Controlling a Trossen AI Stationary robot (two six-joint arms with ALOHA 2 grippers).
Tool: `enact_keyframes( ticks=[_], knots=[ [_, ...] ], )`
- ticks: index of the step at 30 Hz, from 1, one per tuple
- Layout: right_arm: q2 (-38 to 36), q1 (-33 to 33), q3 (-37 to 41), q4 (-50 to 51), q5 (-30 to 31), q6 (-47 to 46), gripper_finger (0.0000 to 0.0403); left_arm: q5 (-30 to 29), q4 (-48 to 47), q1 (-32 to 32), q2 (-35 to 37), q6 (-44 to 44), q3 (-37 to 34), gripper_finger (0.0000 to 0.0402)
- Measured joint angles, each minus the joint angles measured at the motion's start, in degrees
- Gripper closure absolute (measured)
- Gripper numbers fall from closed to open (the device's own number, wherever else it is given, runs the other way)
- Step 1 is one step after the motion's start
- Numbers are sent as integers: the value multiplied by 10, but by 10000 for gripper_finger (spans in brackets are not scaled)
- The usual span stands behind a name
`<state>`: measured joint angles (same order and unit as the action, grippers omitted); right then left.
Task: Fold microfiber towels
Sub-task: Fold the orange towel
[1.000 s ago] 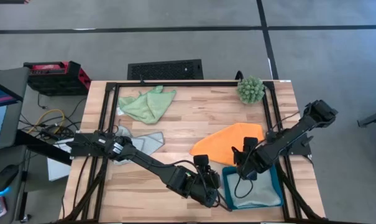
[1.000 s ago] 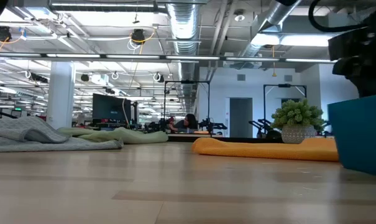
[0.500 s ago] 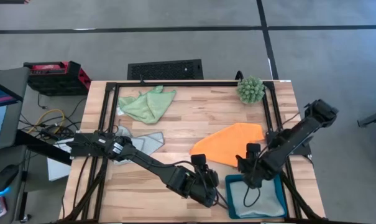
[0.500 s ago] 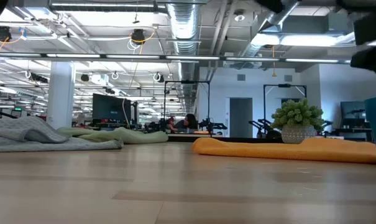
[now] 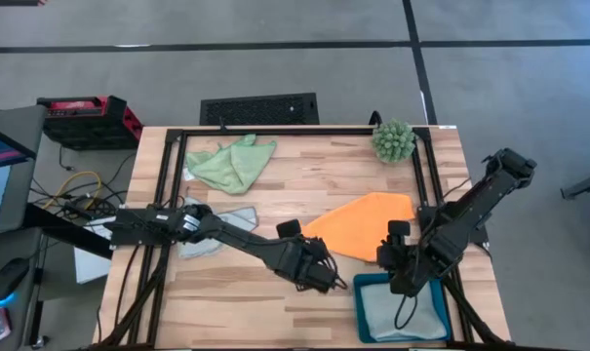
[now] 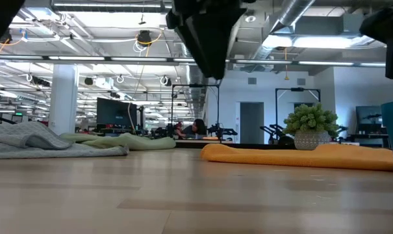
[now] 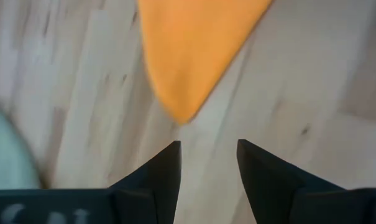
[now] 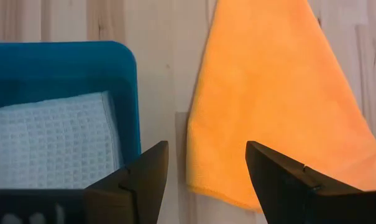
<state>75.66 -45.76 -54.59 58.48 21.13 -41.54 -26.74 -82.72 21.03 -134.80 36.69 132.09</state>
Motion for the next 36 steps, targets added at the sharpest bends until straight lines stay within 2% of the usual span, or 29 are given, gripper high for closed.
enact_keyframes(
  ticks=[9,17,23,26,30,33,36],
  knots=[
    [-23,10,0,0,2,15,163,23,-78,-39,0,-35,0,277],
    [-27,21,0,0,16,15,163,1,-73,-57,11,-109,0,292],
    [-27,39,0,4,16,16,163,-7,-72,-72,48,-136,-9,294],
    [-27,45,0,14,16,16,163,-15,-72,-77,96,-125,-55,294],
    [-27,52,0,15,15,19,163,-30,-61,-77,183,-63,-161,294],
    [-27,56,0,15,15,30,163,-26,24,-73,242,-32,-248,294],
    [-27,63,0,15,15,30,163,17,151,-72,287,-43,-334,294]
  ],
)
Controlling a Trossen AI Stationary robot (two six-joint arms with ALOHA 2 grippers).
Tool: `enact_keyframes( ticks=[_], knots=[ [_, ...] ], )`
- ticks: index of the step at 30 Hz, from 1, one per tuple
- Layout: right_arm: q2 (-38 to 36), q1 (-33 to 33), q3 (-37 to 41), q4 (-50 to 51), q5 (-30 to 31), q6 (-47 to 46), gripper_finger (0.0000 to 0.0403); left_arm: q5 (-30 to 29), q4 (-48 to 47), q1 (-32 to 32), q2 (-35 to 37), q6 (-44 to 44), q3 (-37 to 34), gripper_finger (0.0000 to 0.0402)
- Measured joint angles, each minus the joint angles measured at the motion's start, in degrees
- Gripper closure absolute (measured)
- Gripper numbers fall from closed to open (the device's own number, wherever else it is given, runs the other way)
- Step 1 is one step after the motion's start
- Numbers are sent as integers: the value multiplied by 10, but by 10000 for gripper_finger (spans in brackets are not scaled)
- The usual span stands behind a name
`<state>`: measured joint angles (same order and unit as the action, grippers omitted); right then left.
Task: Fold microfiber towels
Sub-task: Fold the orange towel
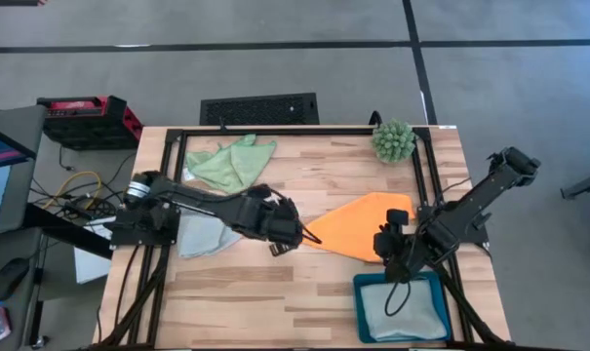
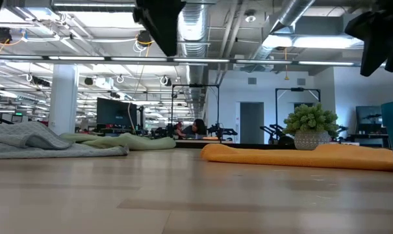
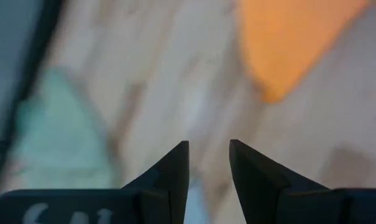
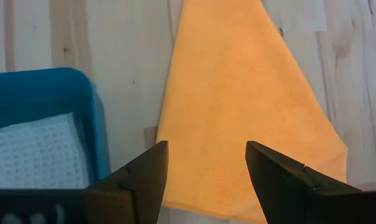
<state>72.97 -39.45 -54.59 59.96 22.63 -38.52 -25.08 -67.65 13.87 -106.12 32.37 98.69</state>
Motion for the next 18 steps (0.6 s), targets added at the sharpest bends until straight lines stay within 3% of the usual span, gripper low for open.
enact_keyframes(
  ticks=[8,18],
  knots=[
    [0,14,0,-4,0,0,163,165,303,-19,15,-101,-174,294],
    [0,14,0,-9,5,0,163,213,483,-73,12,-129,-296,294]
  ],
)
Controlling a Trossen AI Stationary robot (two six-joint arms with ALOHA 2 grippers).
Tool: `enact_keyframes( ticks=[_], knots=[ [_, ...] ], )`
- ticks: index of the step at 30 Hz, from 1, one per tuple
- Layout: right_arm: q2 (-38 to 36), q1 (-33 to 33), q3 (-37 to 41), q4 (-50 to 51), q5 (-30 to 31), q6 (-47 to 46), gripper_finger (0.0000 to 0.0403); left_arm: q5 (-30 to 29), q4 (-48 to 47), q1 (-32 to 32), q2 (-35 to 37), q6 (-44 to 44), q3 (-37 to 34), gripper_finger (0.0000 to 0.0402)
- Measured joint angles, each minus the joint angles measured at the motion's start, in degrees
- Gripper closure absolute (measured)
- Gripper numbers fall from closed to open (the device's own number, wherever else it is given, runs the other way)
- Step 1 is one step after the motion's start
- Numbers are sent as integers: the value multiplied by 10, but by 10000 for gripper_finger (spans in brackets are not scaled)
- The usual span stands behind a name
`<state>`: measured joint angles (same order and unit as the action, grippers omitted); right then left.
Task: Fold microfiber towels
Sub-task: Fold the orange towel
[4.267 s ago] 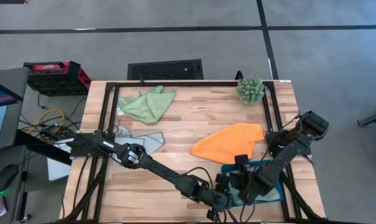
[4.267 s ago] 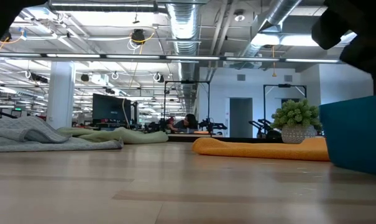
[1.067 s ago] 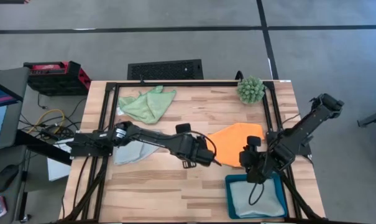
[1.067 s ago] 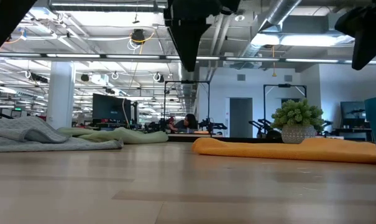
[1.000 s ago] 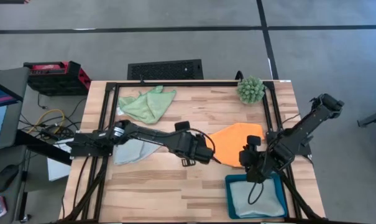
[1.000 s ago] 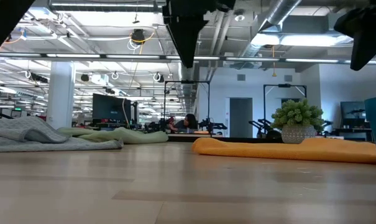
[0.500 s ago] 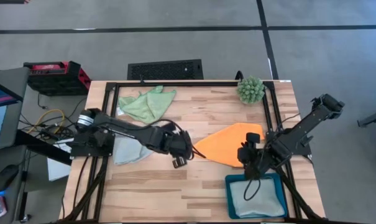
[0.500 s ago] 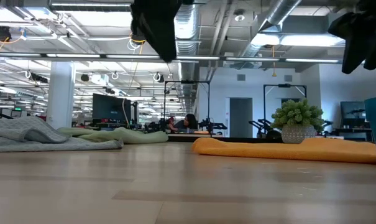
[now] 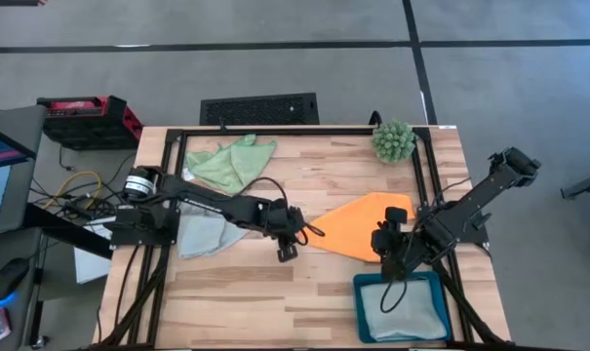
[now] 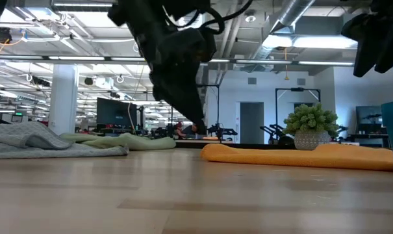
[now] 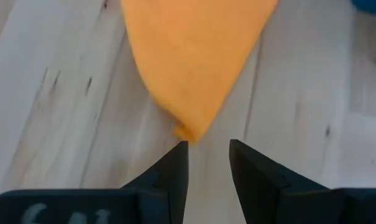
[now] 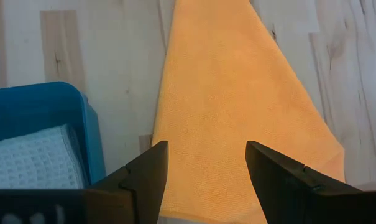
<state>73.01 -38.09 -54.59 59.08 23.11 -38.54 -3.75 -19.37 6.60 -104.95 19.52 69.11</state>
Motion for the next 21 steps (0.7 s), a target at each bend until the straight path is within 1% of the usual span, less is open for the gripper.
enact_keyframes(
  ticks=[3,5,10,14,17,20,21],
  knots=[
    [0,0,0,0,9,0,163,36,70,-11,0,-9,-38,294],
    [0,0,0,0,11,0,163,48,103,-18,-2,-9,-59,294],
    [0,0,0,0,13,0,163,50,154,-30,-2,2,-103,294],
    [0,0,0,0,14,0,163,50,213,-30,-2,3,-131,294],
    [0,0,0,0,14,0,163,61,236,-29,-4,6,-141,294],
    [0,0,0,-1,14,0,163,61,244,-30,-22,11,-143,294],
    [0,0,0,-1,14,0,163,63,265,-30,-32,11,-142,294]
  ],
)
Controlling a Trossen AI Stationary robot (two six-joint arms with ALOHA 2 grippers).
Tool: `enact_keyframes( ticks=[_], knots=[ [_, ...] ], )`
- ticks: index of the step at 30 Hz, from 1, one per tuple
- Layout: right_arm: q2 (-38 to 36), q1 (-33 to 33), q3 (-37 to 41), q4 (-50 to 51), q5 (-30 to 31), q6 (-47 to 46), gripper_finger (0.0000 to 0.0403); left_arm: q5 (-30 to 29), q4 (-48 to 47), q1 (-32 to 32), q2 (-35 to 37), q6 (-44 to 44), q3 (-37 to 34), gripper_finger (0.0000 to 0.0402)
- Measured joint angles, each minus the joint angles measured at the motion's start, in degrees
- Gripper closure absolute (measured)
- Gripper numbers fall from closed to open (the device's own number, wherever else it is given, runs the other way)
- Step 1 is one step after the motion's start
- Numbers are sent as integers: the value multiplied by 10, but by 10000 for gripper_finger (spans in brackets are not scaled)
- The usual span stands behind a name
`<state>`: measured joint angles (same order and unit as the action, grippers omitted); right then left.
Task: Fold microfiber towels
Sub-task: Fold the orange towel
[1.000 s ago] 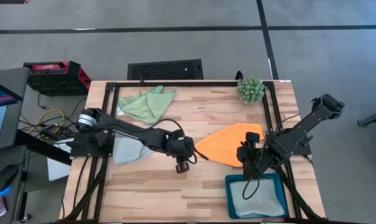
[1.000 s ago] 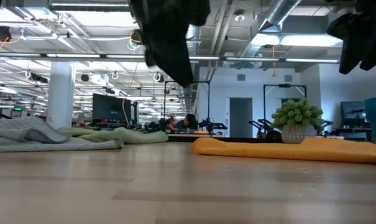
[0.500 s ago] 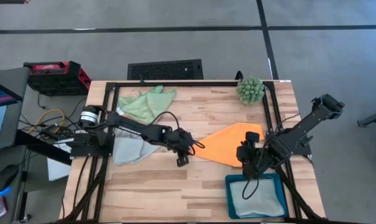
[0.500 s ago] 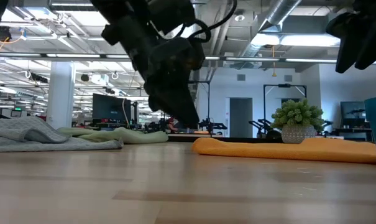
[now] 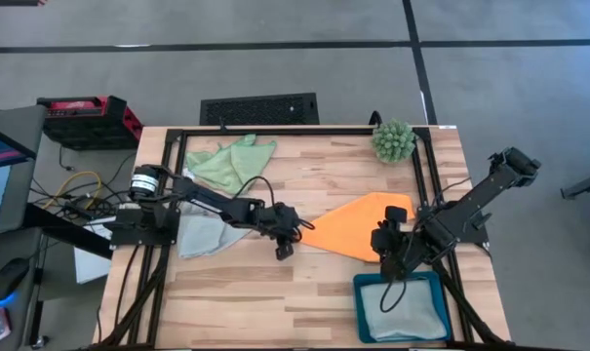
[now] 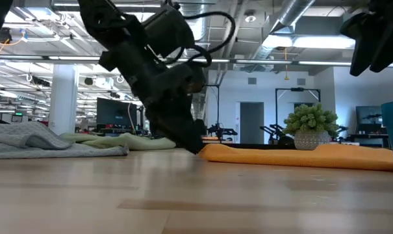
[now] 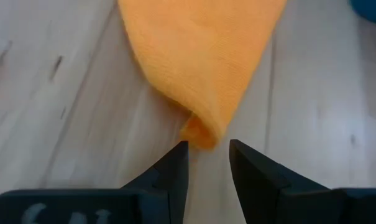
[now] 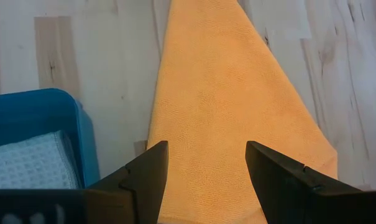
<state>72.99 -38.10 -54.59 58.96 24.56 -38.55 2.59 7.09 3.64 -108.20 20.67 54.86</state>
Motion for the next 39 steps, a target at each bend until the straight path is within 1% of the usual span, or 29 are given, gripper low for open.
enact_keyframes(
  ticks=[5,9,15,23,26,28,30,31,35,39],
  knots=[
    [0,0,0,-2,0,0,163,22,67,0,-44,1,6,294],
    [0,0,0,-3,0,0,163,45,94,0,-53,-3,7,294],
    [0,0,0,-3,0,0,163,82,101,1,-53,-4,6,294],
    [0,0,0,-3,0,0,163,78,103,1,-52,0,6,296],
    [0,0,0,-3,0,0,163,60,103,2,-52,0,6,319],
    [0,0,0,-3,0,0,163,45,103,2,-51,0,6,349],
    [0,0,0,-3,0,0,163,42,108,2,-51,1,6,382],
    [0,0,0,-3,0,0,163,42,113,1,-51,5,6,392],
    [0,0,0,-3,11,10,163,50,119,-3,-48,25,29,397],
    [0,0,0,-2,39,16,163,70,109,-13,-18,23,62,400]
  ],
)
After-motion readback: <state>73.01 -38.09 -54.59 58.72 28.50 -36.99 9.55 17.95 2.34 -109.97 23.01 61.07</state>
